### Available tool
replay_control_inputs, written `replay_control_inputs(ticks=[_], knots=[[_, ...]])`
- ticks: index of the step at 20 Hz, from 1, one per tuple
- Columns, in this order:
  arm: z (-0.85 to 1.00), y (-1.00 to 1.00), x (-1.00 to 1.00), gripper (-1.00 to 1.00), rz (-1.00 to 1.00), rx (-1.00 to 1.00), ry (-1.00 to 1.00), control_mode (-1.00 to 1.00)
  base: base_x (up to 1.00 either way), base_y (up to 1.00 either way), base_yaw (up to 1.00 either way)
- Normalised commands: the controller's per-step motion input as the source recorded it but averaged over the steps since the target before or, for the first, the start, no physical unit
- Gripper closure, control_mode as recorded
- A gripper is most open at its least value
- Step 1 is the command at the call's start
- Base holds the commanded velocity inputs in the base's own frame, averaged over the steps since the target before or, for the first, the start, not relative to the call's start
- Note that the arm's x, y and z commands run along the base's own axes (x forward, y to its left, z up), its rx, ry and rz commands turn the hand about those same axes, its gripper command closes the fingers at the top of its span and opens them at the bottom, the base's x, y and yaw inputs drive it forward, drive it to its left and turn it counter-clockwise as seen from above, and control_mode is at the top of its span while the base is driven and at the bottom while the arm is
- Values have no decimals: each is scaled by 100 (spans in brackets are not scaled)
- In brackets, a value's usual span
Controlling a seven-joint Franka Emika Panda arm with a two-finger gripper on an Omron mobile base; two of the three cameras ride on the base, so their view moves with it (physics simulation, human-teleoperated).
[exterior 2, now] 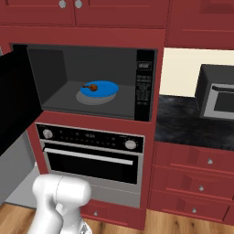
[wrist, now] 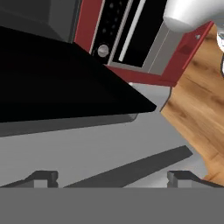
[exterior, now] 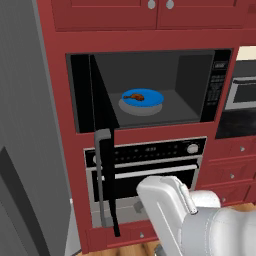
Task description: Transport the chicken drumstick from the fridge to the microwave and turn on the microwave.
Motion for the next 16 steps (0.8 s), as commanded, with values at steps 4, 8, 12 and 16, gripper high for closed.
replay_control_inputs(ticks=[4, 8, 12, 16], knots=[[-19, 2, 15, -100, -2, 1, 0, -100, 0, 0, 0], [-16, 0, 21, -100, 0, 0, 0, -100, 0, 0, 0], [-19, 0, 25, -100, 0, 0, 0, -100, 0, 0, 0], [-23, 12, 19, -100, 0, 0, -3, -100, 0, 0, 0]])
